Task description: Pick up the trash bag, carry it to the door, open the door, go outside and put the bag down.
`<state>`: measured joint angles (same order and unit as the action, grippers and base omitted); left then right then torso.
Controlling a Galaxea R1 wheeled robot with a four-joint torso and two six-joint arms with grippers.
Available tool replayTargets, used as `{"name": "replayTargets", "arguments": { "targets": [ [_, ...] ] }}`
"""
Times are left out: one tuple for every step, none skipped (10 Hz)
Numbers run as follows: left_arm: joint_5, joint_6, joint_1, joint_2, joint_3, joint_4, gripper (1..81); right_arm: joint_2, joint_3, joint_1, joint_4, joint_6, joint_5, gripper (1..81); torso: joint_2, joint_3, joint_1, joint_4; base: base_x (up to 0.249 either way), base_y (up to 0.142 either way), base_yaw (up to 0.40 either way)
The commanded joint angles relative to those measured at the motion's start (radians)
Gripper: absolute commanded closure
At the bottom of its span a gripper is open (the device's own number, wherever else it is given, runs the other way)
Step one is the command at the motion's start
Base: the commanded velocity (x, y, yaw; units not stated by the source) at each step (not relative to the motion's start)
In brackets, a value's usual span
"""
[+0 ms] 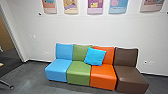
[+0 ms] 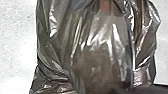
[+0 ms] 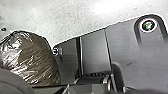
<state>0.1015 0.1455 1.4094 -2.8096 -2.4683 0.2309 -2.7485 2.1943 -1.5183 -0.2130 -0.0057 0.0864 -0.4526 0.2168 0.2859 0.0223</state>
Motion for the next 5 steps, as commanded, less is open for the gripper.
{"name": "replayTargets", "arguments": {
  "targets": [
    [0.069, 0.005, -0.051, 0.013, 0.008, -0.007, 81.1, 0.013, -0.009, 0.039, 0.003, 0.001, -0.063, 1.0, 0.097, 0.002, -0.063, 0.0, 0.0, 0.0, 0.0],
    [0.069, 0.005, -0.052, 0.01, 0.006, -0.007, 81.1, 0.013, -0.007, 0.039, 0.003, 0.001, -0.063, 1.0, 0.129, -0.019, -0.085, 0.0, 0.0, 0.0, 0.0],
    [0.069, 0.005, -0.051, 0.01, 0.006, -0.007, 81.1, 0.011, -0.005, 0.039, 0.001, 0.001, -0.062, 1.0, 0.153, -0.025, -0.101, 0.0, 0.0, 0.0, 0.0],
    [0.069, 0.005, -0.052, 0.01, 0.006, -0.008, 81.1, 0.01, -0.002, 0.037, 0.001, 0.001, -0.062, 1.0, 0.184, -0.034, -0.121, -0.022, 0.0, 0.0, 0.0],
    [0.069, 0.005, -0.052, 0.01, 0.008, -0.007, 81.1, 0.008, -0.001, 0.039, 0.001, 0.001, -0.063, 1.0, 0.219, -0.059, -0.144, -0.08, 0.0, 0.0, 0.0]
  ]
}}
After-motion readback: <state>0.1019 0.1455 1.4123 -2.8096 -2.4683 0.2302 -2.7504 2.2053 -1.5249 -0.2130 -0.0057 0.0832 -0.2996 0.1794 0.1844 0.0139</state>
